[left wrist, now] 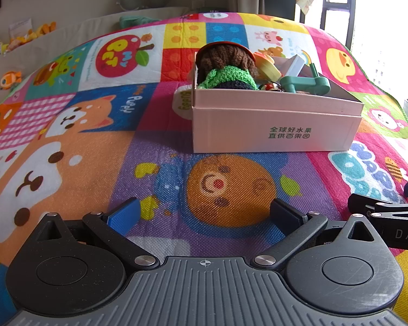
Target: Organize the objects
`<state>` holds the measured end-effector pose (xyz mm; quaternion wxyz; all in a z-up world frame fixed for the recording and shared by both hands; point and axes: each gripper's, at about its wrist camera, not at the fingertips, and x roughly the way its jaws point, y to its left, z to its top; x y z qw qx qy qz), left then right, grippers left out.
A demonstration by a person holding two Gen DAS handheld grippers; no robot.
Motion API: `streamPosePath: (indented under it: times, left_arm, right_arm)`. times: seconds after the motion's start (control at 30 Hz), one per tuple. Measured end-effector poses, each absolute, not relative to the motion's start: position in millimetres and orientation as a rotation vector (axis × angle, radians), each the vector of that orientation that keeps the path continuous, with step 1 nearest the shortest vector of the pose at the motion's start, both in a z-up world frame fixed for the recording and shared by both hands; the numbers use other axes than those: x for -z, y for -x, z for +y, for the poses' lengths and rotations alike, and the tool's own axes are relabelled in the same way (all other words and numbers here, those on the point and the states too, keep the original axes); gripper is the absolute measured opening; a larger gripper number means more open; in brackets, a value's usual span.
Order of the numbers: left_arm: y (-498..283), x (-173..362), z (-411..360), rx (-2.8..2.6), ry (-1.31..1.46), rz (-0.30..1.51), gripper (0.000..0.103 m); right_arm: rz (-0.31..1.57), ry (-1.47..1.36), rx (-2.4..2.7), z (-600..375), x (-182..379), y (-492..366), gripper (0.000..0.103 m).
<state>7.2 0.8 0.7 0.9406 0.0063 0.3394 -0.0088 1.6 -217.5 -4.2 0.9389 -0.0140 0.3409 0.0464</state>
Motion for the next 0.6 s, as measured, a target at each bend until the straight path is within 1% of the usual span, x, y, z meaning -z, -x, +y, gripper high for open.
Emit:
streamPosePath:
  times: [0.6]
  left_arm:
    - [-7.2,-0.8,0.6,0.018,-0.013,0.693,0.103]
  right_arm:
    - [0.696,0.029,-0.095,-216.9,4.4,-1.5,0.103]
